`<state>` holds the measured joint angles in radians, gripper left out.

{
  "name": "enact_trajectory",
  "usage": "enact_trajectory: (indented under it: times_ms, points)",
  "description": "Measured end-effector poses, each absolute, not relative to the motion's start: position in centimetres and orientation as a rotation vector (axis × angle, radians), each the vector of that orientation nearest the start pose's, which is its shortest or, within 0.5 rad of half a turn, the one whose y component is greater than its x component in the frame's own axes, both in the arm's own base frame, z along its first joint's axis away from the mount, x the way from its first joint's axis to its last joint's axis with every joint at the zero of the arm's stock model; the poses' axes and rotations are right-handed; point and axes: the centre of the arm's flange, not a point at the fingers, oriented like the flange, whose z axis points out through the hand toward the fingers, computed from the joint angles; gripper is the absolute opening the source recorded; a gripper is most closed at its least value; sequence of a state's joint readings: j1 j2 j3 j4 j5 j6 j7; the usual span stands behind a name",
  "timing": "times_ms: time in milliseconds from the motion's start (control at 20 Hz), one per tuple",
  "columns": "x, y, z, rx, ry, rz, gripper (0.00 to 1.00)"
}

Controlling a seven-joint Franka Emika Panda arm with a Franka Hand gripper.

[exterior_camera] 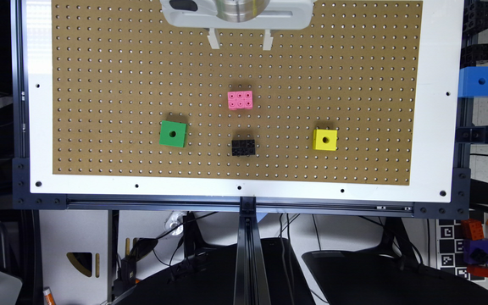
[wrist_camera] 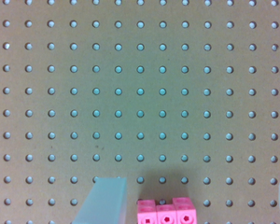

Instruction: Pick up green block.

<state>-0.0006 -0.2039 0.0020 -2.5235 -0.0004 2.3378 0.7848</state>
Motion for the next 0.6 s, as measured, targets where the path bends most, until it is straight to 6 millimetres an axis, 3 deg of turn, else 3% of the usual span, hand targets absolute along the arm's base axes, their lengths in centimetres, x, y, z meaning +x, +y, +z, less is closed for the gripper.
enact_trajectory:
  times_ms: [200, 600]
  points:
    - [44.4, -0.2, 35.3, -2.897, 1.202, -0.027, 1.0]
    - [45.3, -4.1, 36.1, -2.887, 1.219, -0.06, 1.0]
